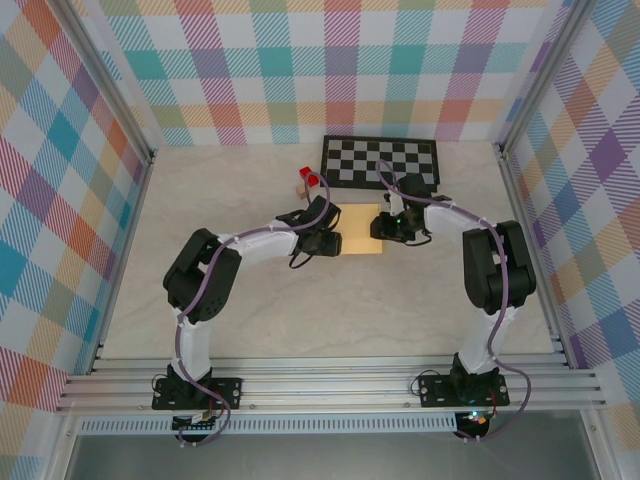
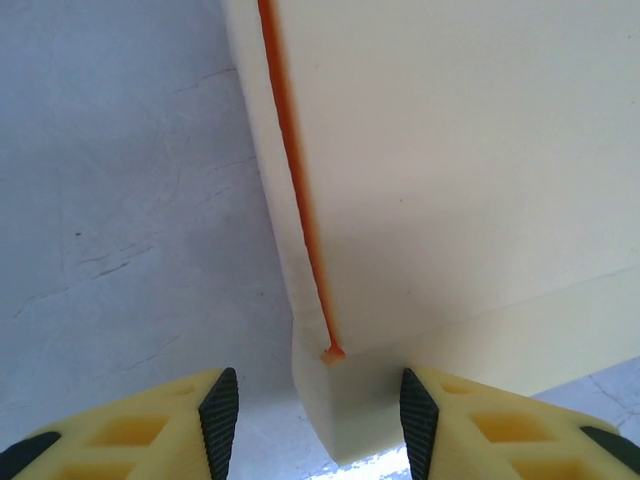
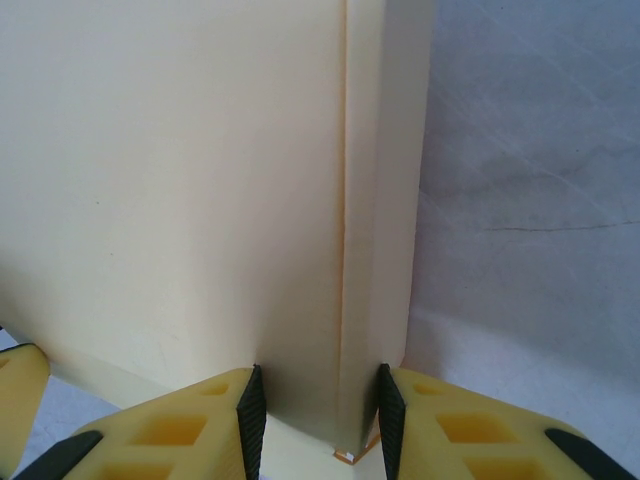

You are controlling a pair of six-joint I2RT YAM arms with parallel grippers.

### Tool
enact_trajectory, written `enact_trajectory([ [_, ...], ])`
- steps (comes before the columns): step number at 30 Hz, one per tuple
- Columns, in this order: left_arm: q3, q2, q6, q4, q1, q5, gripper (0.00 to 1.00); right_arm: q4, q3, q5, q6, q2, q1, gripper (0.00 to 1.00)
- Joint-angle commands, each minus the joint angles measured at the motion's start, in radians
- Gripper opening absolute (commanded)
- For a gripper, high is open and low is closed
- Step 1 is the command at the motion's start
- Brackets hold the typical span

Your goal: Fold the paper box

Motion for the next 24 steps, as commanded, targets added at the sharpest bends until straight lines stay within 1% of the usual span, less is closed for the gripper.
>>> enact_trajectory([
  [1, -0.028, -0.059, 0.015, 0.014, 0.01, 0.045, 0.48, -0.108, 0.005, 0.045, -0.032, 0.044, 0.01, 0.38],
  [2, -0.026, -0.065, 0.003, 0.051, 0.011, 0.063, 0.47, -0.11, 0.009, 0.048, -0.032, 0.044, 0.01, 0.38],
  [5, -0.003, -0.063, -0.029, 0.039, 0.011, 0.09, 0.45, -0.112, 0.017, 0.043, -0.021, 0.042, 0.009, 0.39],
  [8, 0.02, -0.057, -0.046, 0.031, 0.011, 0.103, 0.45, -0.116, 0.023, 0.04, 0.0, 0.038, 0.01, 0.42],
  [13, 0.054, -0.064, -0.058, -0.057, 0.02, 0.084, 0.48, -0.119, 0.02, 0.041, 0.015, -0.004, 0.01, 0.45],
  [19, 0.136, -0.077, -0.024, -0.128, 0.065, 0.085, 0.54, -0.148, 0.035, 0.056, 0.005, -0.061, 0.005, 0.47],
  [24, 0.26, -0.004, 0.02, -0.187, 0.106, 0.099, 0.56, -0.159, 0.027, 0.063, 0.007, -0.103, 0.003, 0.47],
])
